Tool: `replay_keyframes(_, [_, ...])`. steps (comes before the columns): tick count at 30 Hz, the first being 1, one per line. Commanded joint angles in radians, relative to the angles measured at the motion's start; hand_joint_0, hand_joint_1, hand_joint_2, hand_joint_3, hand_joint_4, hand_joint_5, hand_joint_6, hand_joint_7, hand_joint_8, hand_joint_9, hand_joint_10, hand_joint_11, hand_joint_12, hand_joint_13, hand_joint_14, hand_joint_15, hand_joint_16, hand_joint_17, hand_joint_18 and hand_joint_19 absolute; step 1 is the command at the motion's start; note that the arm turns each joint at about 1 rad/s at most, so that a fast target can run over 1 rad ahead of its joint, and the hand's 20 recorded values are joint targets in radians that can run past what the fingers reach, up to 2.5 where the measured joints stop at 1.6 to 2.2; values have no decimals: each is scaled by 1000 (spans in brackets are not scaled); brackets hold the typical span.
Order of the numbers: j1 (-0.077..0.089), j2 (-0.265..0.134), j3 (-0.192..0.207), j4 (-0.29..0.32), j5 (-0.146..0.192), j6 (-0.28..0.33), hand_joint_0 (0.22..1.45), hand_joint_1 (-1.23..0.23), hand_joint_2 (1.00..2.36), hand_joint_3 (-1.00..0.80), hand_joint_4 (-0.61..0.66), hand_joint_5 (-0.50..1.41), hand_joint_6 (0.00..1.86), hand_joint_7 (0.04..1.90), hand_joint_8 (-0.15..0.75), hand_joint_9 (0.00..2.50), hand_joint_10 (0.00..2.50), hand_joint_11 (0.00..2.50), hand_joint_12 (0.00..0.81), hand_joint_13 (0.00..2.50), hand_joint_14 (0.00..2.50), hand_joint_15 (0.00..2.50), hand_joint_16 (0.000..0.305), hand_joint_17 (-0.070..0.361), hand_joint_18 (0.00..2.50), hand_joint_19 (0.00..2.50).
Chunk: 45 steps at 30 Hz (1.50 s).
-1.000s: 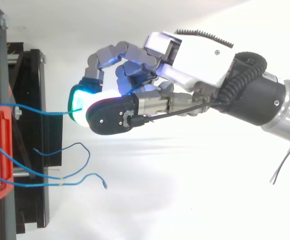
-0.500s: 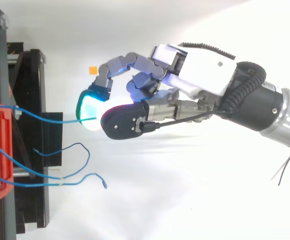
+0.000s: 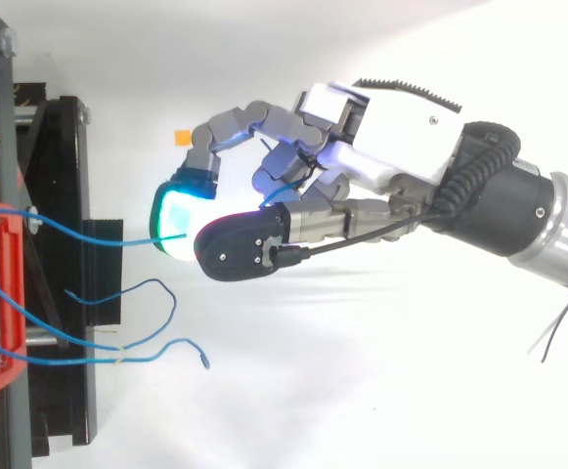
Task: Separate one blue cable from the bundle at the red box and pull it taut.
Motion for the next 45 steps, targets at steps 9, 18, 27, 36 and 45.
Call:
replay_keyframes(9, [4,9,0,0,-58,45,595,-692,1021,-183,187,-209,868,1028,517,1265,2500,2500,576,1808,2500,1729,177,133,2208,504])
replay_keyframes(18, [8,24,2,-2,-57,43,595,-702,1025,-121,143,-204,870,1061,492,1266,2500,2500,560,1793,2500,1725,178,134,2212,517])
replay_keyframes(27, [14,24,2,0,-52,45,600,-721,1028,-83,76,-197,864,1098,470,1266,2500,2500,549,1773,2500,1692,173,130,2185,559])
replay_keyframes(36, [14,24,2,-3,-57,46,603,-773,1035,23,-119,-176,842,1207,374,1226,2500,2500,503,1696,2500,1738,160,120,2118,668])
replay_keyframes(45, [14,24,0,-8,-71,56,603,-792,1034,71,-156,-165,837,1249,322,1219,2500,2500,469,1669,2500,1749,159,119,2127,691])
